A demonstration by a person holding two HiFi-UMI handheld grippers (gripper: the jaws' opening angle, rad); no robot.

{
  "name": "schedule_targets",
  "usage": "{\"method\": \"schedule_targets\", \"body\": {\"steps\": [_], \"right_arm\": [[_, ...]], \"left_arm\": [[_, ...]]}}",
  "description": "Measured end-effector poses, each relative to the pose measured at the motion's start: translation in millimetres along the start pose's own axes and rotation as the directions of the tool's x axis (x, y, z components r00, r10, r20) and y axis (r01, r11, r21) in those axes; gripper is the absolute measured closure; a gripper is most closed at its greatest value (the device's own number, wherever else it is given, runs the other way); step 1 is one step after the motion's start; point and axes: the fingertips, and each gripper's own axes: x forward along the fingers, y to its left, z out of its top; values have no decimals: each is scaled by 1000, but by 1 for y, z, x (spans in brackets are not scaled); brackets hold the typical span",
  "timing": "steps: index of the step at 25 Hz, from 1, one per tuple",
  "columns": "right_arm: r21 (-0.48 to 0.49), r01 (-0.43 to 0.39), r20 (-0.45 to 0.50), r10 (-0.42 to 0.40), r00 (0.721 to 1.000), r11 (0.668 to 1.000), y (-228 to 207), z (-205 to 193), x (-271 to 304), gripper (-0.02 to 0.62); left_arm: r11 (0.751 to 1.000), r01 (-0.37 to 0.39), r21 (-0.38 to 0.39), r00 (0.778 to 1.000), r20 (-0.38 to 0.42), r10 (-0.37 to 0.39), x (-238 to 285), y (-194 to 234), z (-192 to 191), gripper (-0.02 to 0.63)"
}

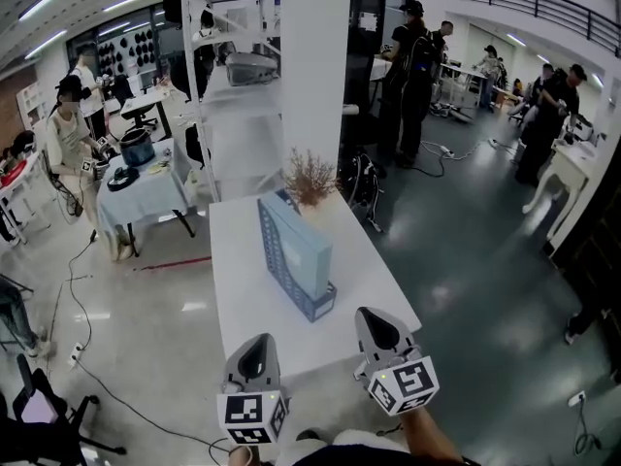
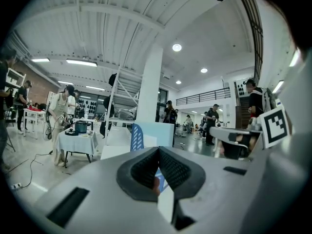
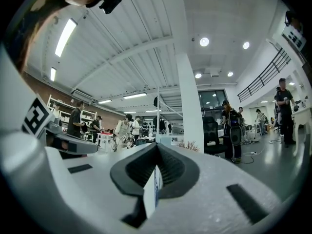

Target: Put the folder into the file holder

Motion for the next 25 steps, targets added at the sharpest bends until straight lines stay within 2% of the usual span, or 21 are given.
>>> {"method": "schedule_targets", "body": {"steps": [9, 25], "right_arm": [[-13, -6, 11, 6, 1000, 1000, -22, 10, -13, 595], [-20, -51, 28, 52, 998, 998, -55, 22, -62, 595]], "left_arm": [[1000, 18, 24, 1000, 7, -18, 14, -32, 11, 601], [999, -12, 50, 1000, -24, 13, 5, -102, 2, 601]]}}
